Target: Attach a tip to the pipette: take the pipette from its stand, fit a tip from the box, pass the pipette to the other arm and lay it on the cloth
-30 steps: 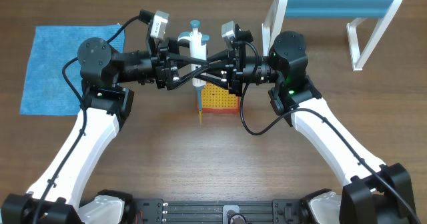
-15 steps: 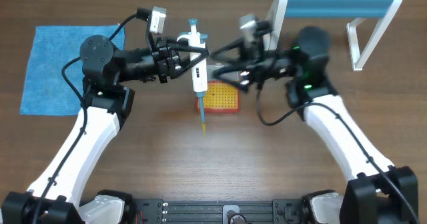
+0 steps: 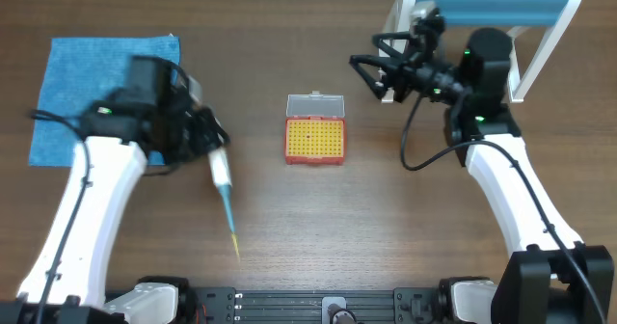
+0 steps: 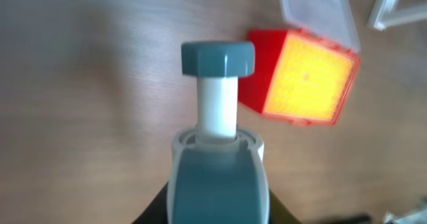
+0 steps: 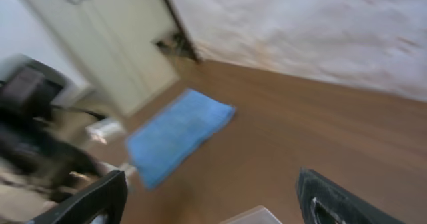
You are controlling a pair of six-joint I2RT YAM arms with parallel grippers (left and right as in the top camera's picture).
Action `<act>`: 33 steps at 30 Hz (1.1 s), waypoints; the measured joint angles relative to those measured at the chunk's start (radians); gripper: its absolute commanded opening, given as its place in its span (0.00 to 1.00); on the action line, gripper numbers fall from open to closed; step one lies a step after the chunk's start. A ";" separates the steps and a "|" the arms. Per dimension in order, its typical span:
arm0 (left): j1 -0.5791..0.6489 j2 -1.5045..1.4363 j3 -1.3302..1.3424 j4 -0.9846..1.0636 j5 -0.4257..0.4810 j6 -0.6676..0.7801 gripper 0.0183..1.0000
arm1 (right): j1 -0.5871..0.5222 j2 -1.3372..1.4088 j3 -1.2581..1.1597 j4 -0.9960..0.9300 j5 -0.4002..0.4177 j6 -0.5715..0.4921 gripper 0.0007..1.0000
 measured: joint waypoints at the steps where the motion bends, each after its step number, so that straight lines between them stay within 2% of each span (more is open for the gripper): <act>1: 0.044 0.005 0.095 -0.098 -0.032 0.052 0.01 | 0.044 -0.013 0.002 -0.077 0.172 -0.084 0.84; 2: 0.119 0.031 0.238 -0.236 -0.074 0.140 0.01 | 0.076 -0.041 0.000 -0.132 0.330 -0.156 0.84; 3: 0.177 0.078 0.351 -0.346 -0.111 0.212 0.01 | 0.090 -0.087 -0.002 -0.202 0.456 -0.195 0.84; 5: 0.270 0.224 0.571 -0.440 -0.180 0.333 0.01 | 0.097 -0.227 0.001 -0.328 0.658 -0.251 0.84; 7: 0.296 0.370 0.700 -0.456 -0.249 0.422 0.01 | 0.098 -0.402 0.007 -0.486 0.819 -0.278 0.84; 9: 0.298 0.512 0.733 -0.428 -0.320 0.498 0.01 | 0.100 -0.593 0.010 -0.730 1.025 -0.288 0.84; 11: 0.298 0.637 0.737 -0.361 -0.366 0.549 0.01 | 0.099 -0.755 0.000 -0.852 1.155 -0.291 0.84; 12: 0.298 0.721 0.737 -0.319 -0.383 0.573 0.01 | 0.100 -0.857 0.002 -0.851 1.206 -0.291 0.95; 14: 0.298 0.791 0.737 -0.235 -0.417 0.607 0.01 | 0.099 -0.978 0.004 -0.921 1.246 -0.298 0.97; 17: 0.298 0.859 0.760 -0.209 -0.463 0.642 0.01 | 0.098 -1.096 0.004 -1.277 1.263 -0.243 0.97; 20: 0.318 0.888 0.842 -0.110 -0.476 0.660 0.01 | 0.098 -1.101 -0.029 -1.311 1.263 -0.175 0.97; 23: 0.327 0.892 0.847 0.021 -0.430 0.664 0.01 | 0.098 -1.104 -0.235 -1.046 1.247 -0.161 0.97; 25: 0.327 0.901 0.848 0.072 -0.388 0.663 0.01 | 0.098 -1.101 -0.460 -0.708 1.197 -0.154 0.97; 27: 0.327 0.934 0.849 0.078 -0.371 0.650 0.01 | 0.098 -1.099 -0.632 -0.466 1.141 -0.150 0.97; 28: 0.327 0.965 0.850 0.087 -0.363 0.635 0.01 | 0.098 -1.099 -0.694 -0.381 1.114 -0.150 0.97; 31: 0.327 0.998 0.849 0.134 -0.334 0.621 0.01 | 0.098 -1.099 -0.771 -0.322 1.051 -0.150 0.97; 33: 0.327 0.998 0.850 0.154 -0.325 0.617 0.01 | 0.098 -1.099 -0.856 -0.200 1.008 -0.150 0.97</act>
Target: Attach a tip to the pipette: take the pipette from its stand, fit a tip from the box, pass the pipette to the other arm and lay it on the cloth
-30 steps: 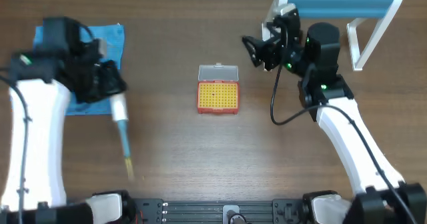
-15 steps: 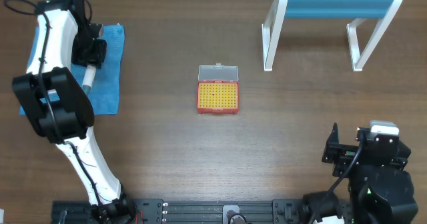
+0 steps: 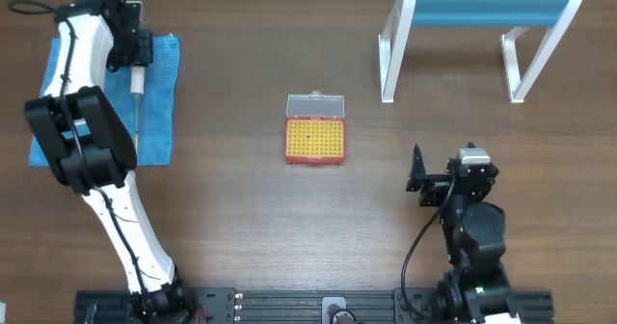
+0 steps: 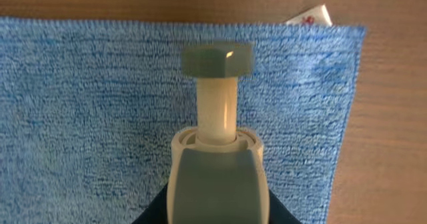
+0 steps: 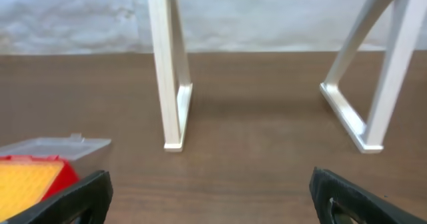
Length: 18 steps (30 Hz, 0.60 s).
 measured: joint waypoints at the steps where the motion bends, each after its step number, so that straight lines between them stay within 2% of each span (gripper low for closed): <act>1: 0.000 0.000 0.000 0.010 0.003 -0.003 0.01 | 0.000 0.000 -0.031 0.030 -0.013 0.000 0.97; 7: 0.000 0.036 0.000 0.014 0.018 -0.015 0.01 | 0.000 0.000 -0.067 0.038 -0.024 0.000 0.97; 9: 0.000 0.052 0.000 0.015 0.025 -0.018 0.10 | 0.000 0.000 -0.069 0.035 -0.024 0.000 0.97; 10: 0.000 0.052 0.000 0.014 0.025 -0.018 0.20 | 0.000 0.000 -0.069 0.035 -0.024 0.000 0.97; 11: 0.000 0.052 0.000 0.014 0.025 -0.018 0.57 | 0.000 0.000 -0.069 0.035 -0.024 0.000 0.97; 12: 0.000 0.052 0.001 0.013 0.025 -0.018 0.60 | 0.000 0.000 -0.069 0.035 -0.024 0.000 0.97; 13: 0.000 0.052 0.001 0.010 0.026 -0.022 0.70 | 0.000 0.000 -0.069 0.035 -0.024 0.000 0.97; 14: 0.000 0.052 0.001 0.009 0.026 -0.023 0.88 | 0.000 0.000 -0.069 0.035 -0.024 0.000 0.97; 15: 0.000 0.052 0.001 0.000 0.029 -0.028 1.00 | 0.000 0.000 -0.069 0.035 -0.024 0.000 0.97; 18: 0.000 0.052 0.009 -0.054 0.030 -0.031 1.00 | 0.000 0.000 -0.069 0.034 -0.024 0.000 0.97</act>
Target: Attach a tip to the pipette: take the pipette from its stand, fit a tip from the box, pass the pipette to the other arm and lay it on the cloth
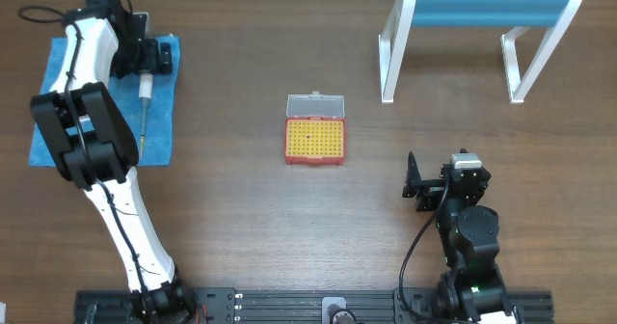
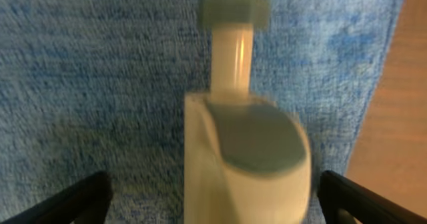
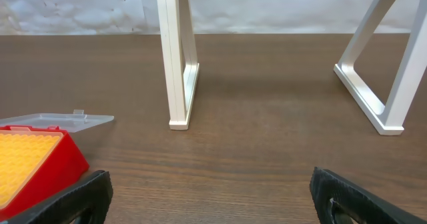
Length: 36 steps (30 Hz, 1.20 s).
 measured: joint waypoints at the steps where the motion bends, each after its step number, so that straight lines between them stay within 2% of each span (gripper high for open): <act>1: 0.000 0.000 0.014 -0.033 0.003 -0.001 1.00 | 0.000 0.000 0.000 0.000 0.000 0.000 0.97; 5: -0.014 -0.022 0.143 -0.160 0.000 0.000 1.00 | 0.000 0.000 -0.001 0.000 0.000 0.000 0.97; 7: -0.045 -0.093 0.295 -0.309 -0.039 0.026 1.00 | 0.000 0.000 -0.001 0.000 0.000 0.000 0.97; 9: -0.082 -0.224 0.350 -0.356 -0.054 0.037 1.00 | 0.000 0.000 -0.001 0.000 0.000 0.000 0.97; 14: -0.126 -0.703 0.340 -0.336 0.017 0.037 1.00 | 0.000 0.000 -0.001 -0.001 -0.004 0.000 0.97; 17: -0.126 -1.040 0.074 -0.219 0.042 0.040 1.00 | 0.000 -0.001 -0.002 -0.003 -0.005 0.000 0.97; 19: -0.126 -1.339 -0.317 -0.048 0.048 0.040 1.00 | 0.000 0.001 -0.004 -0.003 -0.007 0.000 0.97; 20: -0.126 -1.431 -0.431 0.002 0.047 0.040 1.00 | 0.000 0.000 -0.005 0.001 -0.007 0.000 0.97; 21: -0.126 -1.577 -0.587 -0.040 0.048 0.040 1.00 | 0.000 0.000 -0.006 -0.003 -0.008 0.000 0.97; 24: -0.126 -1.839 -0.810 -0.051 0.048 0.040 1.00 | 0.000 0.000 -0.007 -0.003 -0.008 0.000 0.97; 28: -0.126 -1.905 -0.858 -0.052 0.047 0.040 1.00 | 0.000 0.000 -0.007 -0.003 -0.008 0.000 0.97; 30: -0.139 -1.926 -0.934 0.085 0.047 0.040 1.00 | 0.000 0.000 -0.007 -0.003 -0.008 0.000 0.97; 34: -0.236 -2.129 -1.410 0.753 0.043 0.044 1.00 | 0.000 0.000 -0.007 -0.003 -0.008 0.000 0.97; 36: -0.262 -2.174 -1.606 0.956 0.043 0.044 1.00 | 0.000 0.000 -0.007 -0.003 -0.008 0.000 0.97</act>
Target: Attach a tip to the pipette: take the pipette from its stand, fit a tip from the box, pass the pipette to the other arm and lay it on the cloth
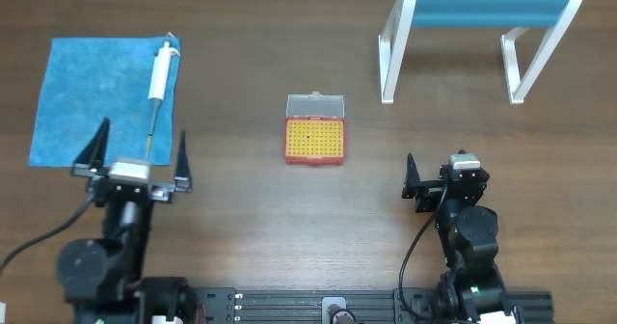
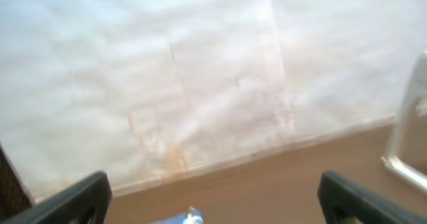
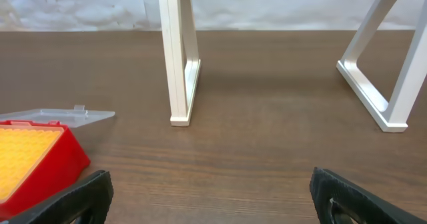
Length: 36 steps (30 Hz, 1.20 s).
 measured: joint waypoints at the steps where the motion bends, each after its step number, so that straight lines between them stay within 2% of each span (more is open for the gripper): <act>1: -0.003 -0.012 -0.103 0.090 0.000 0.000 1.00 | 0.000 0.000 0.000 0.000 0.000 0.000 0.97; 3: -0.003 -0.057 -0.266 0.199 0.000 0.000 1.00 | 0.000 0.000 0.000 0.000 0.000 0.000 0.97; 6: -0.003 -0.212 -0.395 0.168 -0.008 0.000 1.00 | 0.000 0.000 0.000 0.000 0.000 0.000 0.97; 8: -0.003 -0.230 -0.406 0.108 -0.055 -0.022 1.00 | 0.000 -0.001 0.000 0.000 0.000 0.000 0.97; 9: -0.004 -0.234 -0.406 0.032 -0.135 -0.089 1.00 | 0.000 -0.001 0.000 0.000 0.000 0.000 0.97; 10: -0.004 -0.236 -0.404 0.005 -0.169 -0.117 1.00 | 0.000 -0.001 0.000 0.000 0.000 0.000 0.97; 12: -0.004 -0.235 -0.405 -0.053 -0.200 -0.154 1.00 | 0.000 -0.001 0.000 0.000 0.000 0.000 0.97; 20: -0.036 -0.236 -0.405 -0.052 -0.210 -0.265 1.00 | 0.000 -0.001 0.000 0.000 0.000 0.000 0.97; 36: -0.036 -0.236 -0.405 -0.052 -0.210 -0.271 1.00 | -0.011 -0.001 0.000 0.000 0.005 0.000 0.97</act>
